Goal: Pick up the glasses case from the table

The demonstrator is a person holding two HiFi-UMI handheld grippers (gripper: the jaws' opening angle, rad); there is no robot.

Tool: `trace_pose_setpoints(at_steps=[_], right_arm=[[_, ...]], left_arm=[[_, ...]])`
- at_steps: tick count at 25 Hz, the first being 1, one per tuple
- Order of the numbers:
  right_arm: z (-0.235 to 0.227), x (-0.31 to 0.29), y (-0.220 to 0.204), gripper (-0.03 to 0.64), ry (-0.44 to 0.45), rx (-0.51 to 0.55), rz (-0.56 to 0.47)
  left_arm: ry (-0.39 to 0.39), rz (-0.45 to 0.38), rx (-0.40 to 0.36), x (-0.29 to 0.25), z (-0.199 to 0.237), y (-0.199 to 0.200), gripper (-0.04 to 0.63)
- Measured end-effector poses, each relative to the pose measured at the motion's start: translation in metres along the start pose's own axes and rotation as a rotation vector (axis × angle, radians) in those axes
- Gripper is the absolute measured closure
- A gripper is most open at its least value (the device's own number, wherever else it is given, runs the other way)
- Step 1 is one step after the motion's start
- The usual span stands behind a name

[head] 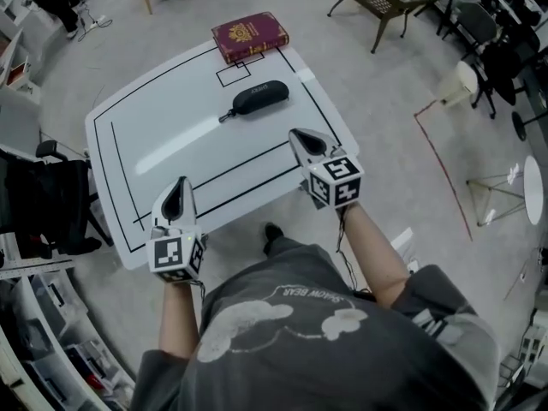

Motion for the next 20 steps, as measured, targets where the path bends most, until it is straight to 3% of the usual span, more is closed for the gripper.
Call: trace_pose_setpoints(at_steps=[6, 10, 15, 20], right_arm=[[-0.029, -0.036, 0.019, 0.604, 0.058, 0.122, 0.082], [-0.036, -0.063, 0.033, 0.506, 0.124, 0.287, 0.176], [-0.035, -0.103, 0.040, 0.343, 0.216, 0.572, 0.328], [-0.038, -0.146, 0.045, 0.258, 0.265, 0.764, 0.441]], left_arm=[[0.041, 0.010, 0.004, -0.031, -0.006, 0.015, 0.594], [0.072, 0.014, 0.014, -0.045, -0.005, 0.019, 0.594], [0.112, 0.026, 0.032, -0.053, 0.001, 0.020, 0.594], [0.156, 0.044, 0.054, -0.059, 0.013, 0.018, 0.594]])
Point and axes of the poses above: the fingertips, and each gripper's own axes: x backward along the fingers, z to its left, y out of its top, the point moved 6 cm from there along x, backward along the fingers, and after that the axes turned 10 degrees about z, right-handed, at the moved point
